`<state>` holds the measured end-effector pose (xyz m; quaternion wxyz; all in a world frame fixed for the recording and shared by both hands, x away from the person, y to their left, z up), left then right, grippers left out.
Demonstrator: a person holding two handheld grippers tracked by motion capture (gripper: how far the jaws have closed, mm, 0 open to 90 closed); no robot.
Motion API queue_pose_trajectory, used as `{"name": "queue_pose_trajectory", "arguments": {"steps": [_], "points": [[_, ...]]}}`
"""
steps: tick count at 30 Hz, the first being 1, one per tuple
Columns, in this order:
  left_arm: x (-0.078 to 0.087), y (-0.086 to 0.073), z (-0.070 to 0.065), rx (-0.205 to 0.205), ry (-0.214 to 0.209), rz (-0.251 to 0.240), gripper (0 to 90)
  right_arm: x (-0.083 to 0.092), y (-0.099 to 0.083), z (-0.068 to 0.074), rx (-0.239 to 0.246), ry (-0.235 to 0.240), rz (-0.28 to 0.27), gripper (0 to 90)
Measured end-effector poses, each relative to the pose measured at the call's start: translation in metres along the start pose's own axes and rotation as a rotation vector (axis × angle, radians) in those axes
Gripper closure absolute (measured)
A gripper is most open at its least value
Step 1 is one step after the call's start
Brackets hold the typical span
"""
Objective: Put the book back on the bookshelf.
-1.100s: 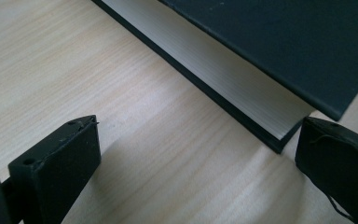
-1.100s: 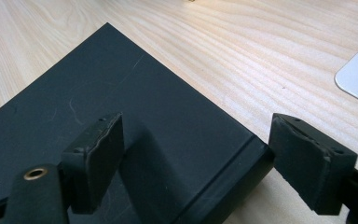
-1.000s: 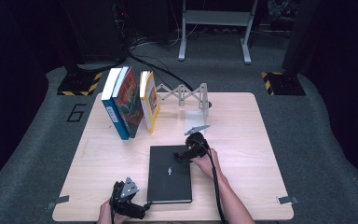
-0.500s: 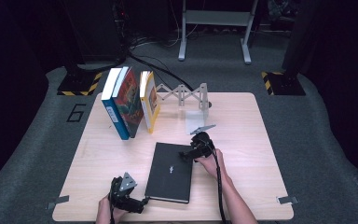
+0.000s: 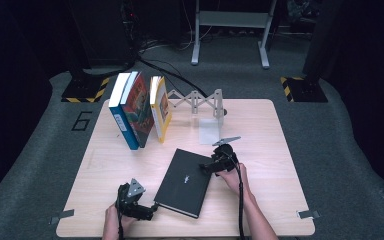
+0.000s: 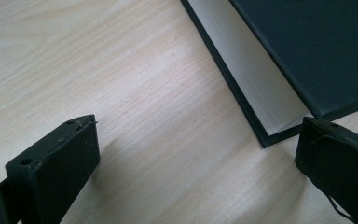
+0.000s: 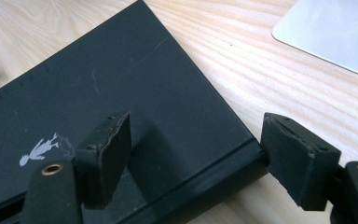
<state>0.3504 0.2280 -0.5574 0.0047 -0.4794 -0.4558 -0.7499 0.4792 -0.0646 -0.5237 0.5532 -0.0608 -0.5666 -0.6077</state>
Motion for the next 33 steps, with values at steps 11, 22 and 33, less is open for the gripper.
{"name": "queue_pose_trajectory", "arguments": {"steps": [11,22,33], "points": [[-0.008,0.005,0.013,0.040,0.045,-0.004,0.0,0.015,-0.013,-0.006,-0.034,-0.015,-0.014,26.8],[0.009,0.001,0.020,0.146,0.049,-0.052,0.0,0.028,-0.015,-0.006,-0.016,-0.025,-0.048,29.3],[0.008,0.013,0.014,0.146,0.037,-0.105,0.0,0.019,-0.008,-0.005,0.012,-0.042,-0.013,36.1]]}}
Point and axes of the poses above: each handheld gripper's, and its own axes: x roughly backward along the jaws, y roughly out of its top, z roughly to its left, the point moved 4 cm from there along -x, roughly forward along the jaws, and after that the axes turned 9 degrees about -x, right-handed, at the moved point
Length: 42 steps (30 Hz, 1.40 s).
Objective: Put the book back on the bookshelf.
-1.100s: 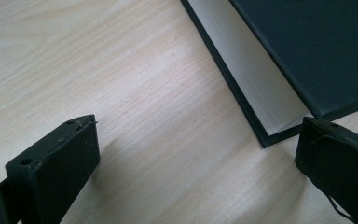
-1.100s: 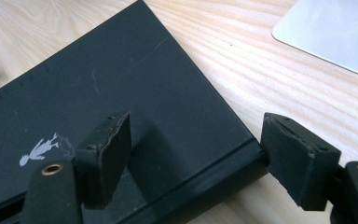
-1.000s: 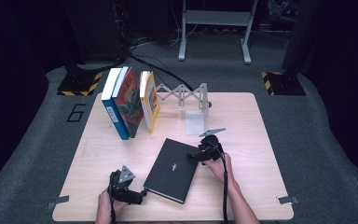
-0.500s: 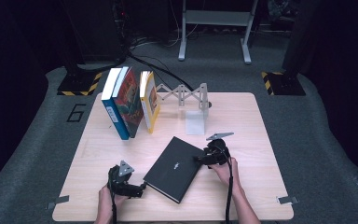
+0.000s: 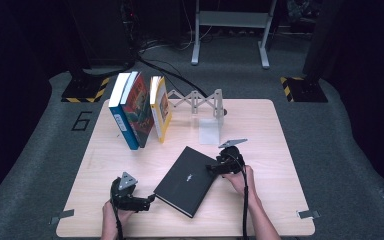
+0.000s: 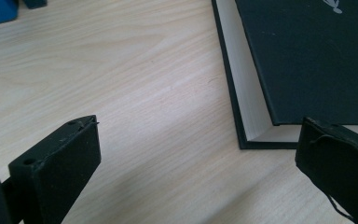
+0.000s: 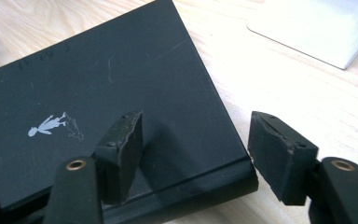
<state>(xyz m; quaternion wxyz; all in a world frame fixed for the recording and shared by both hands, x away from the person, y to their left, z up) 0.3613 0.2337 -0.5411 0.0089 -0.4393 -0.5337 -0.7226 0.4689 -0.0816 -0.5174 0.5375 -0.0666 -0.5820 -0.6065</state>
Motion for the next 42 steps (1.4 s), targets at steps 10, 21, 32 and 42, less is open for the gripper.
{"name": "queue_pose_trajectory", "arguments": {"steps": [10,21,32,42], "points": [[-0.001,0.001,0.002,0.016,0.001,-0.013,0.0,0.003,-0.002,0.000,-0.010,0.005,-0.003,39.7],[-0.012,0.010,0.013,0.036,0.033,-0.008,0.0,0.016,-0.015,-0.005,-0.051,0.005,-0.008,42.8],[-0.026,0.020,0.023,0.077,0.056,-0.014,0.0,0.027,-0.026,-0.007,-0.072,0.003,-0.009,44.7],[-0.025,0.021,0.020,0.114,0.054,0.004,0.2,0.020,-0.010,-0.014,-0.086,-0.007,-0.055,41.9]]}}
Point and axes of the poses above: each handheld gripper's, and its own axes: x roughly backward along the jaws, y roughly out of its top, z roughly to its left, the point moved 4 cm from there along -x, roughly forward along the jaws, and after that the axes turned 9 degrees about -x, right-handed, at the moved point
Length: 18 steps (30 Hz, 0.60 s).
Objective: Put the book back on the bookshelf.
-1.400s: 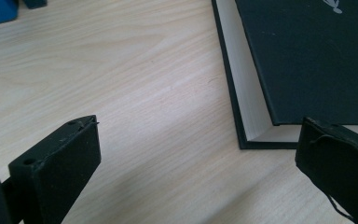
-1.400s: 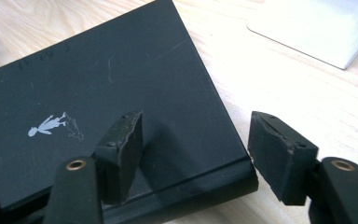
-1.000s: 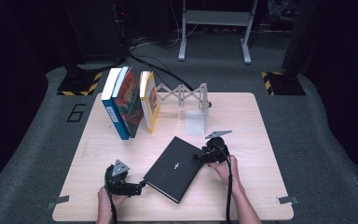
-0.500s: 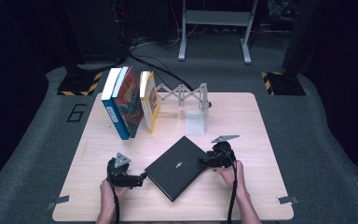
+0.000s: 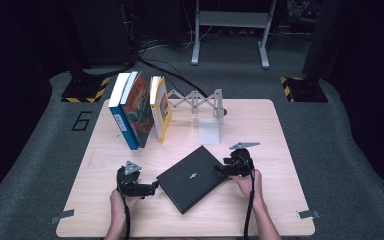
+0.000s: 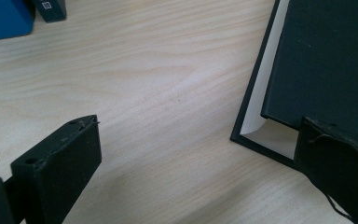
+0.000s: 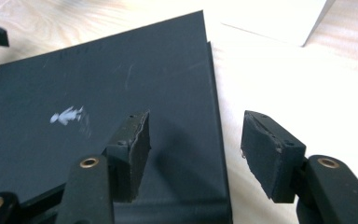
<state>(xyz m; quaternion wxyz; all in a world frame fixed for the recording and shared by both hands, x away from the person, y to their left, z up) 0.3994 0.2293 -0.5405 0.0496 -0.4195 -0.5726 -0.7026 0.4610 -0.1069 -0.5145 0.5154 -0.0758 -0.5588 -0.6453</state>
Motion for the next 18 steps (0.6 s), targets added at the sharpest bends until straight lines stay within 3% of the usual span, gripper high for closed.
{"name": "queue_pose_trajectory", "arguments": {"steps": [4,9,18], "points": [[-0.001,0.000,0.002,0.007,-0.008,-0.001,0.0,-0.008,0.002,0.000,-0.005,0.004,0.024,46.5],[-0.006,0.003,0.003,0.019,0.015,-0.012,0.0,-0.006,0.000,0.001,-0.005,0.025,0.017,51.5],[-0.019,0.011,0.008,0.023,0.032,-0.019,0.1,0.005,-0.012,0.001,-0.020,0.019,0.016,51.4]]}}
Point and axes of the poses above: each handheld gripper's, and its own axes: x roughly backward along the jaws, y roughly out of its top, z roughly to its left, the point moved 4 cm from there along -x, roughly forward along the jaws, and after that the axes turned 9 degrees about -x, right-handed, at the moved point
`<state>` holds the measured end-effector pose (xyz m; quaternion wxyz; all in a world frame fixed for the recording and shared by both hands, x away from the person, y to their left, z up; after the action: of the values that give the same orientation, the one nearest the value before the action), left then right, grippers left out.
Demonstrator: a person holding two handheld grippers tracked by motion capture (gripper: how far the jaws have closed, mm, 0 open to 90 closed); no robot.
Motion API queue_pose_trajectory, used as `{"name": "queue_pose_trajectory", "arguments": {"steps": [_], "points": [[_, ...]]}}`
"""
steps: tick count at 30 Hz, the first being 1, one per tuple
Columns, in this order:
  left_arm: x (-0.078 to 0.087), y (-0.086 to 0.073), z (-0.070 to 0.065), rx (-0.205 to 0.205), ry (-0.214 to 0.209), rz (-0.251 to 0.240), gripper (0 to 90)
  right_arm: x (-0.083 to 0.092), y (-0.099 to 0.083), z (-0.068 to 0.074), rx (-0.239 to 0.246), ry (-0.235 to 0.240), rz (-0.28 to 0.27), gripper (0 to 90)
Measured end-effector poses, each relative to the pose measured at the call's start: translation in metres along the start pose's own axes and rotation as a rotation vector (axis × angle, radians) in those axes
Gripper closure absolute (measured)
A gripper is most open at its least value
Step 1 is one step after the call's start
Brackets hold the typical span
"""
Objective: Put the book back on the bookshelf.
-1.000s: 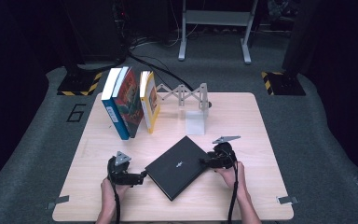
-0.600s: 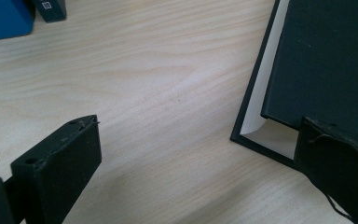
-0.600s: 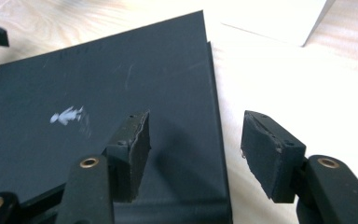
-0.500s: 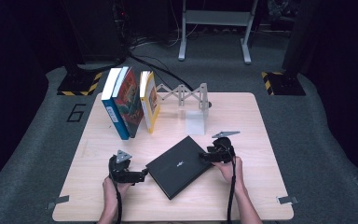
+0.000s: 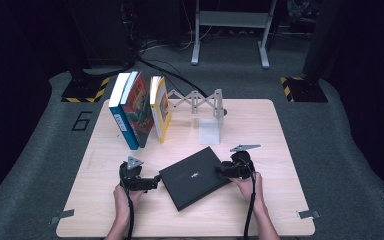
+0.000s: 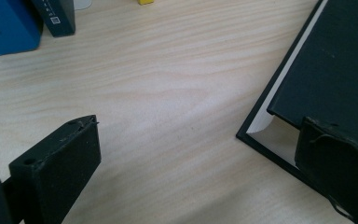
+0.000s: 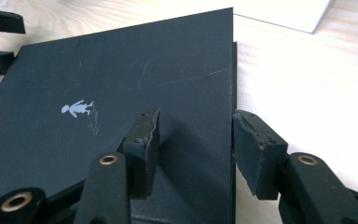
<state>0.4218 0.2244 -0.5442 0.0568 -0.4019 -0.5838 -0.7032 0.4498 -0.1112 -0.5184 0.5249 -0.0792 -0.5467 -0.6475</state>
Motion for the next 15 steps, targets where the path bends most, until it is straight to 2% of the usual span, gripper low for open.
{"name": "queue_pose_trajectory", "arguments": {"steps": [3,7,12,15], "points": [[-0.004,0.002,0.001,-0.007,0.009,0.001,0.2,0.004,-0.005,0.000,-0.008,-0.004,-0.003,51.3],[-0.010,0.006,0.004,0.000,-0.013,0.016,0.1,0.009,-0.010,-0.001,-0.023,-0.003,-0.007,51.3],[-0.019,0.016,0.007,-0.013,-0.009,0.029,0.2,0.014,-0.016,-0.001,-0.033,-0.007,-0.013,50.9],[-0.025,0.020,0.010,-0.005,-0.017,0.036,0.3,0.017,-0.020,0.000,-0.047,-0.010,-0.021,50.8]]}}
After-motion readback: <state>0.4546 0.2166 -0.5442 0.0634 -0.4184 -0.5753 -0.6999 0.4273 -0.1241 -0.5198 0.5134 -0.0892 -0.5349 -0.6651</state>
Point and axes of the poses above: each handheld gripper's, and its own axes: x roughly backward along the jaws, y roughly out of its top, z roughly to its left, the point moved 4 cm from there along -x, roughly forward along the jaws, and after that the axes turned 9 degrees about -x, right-handed, at the moved point
